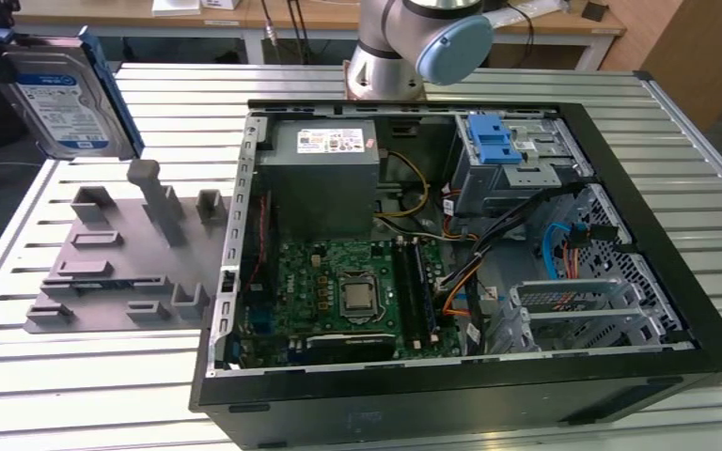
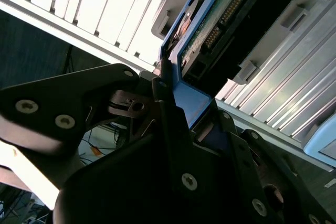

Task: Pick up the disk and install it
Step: 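Pick up the disk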

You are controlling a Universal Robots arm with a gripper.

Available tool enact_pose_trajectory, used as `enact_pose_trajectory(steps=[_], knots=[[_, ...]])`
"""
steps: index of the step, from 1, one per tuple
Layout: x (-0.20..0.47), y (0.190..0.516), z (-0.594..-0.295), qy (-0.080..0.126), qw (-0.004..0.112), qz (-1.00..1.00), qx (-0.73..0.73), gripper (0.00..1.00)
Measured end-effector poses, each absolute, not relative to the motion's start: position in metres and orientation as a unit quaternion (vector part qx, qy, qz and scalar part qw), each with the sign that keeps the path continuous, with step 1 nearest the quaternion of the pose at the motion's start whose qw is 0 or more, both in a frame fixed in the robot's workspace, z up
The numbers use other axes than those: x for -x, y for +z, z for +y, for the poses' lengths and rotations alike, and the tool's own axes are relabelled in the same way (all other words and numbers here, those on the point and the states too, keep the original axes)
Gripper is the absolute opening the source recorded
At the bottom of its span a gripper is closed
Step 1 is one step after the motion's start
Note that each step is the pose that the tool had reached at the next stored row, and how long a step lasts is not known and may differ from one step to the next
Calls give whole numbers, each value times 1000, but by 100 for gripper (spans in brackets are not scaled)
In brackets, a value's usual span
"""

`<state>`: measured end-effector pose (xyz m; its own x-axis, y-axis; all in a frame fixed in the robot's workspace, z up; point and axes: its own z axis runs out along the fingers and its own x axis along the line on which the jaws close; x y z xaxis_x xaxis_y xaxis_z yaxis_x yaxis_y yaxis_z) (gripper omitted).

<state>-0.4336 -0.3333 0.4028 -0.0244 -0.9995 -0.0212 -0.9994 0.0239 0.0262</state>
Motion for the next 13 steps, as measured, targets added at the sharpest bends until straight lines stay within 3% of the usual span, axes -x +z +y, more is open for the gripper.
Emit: enact_pose_trajectory(steps=[13], knots=[[434, 405, -333, -17, 1, -716, -698, 36]])
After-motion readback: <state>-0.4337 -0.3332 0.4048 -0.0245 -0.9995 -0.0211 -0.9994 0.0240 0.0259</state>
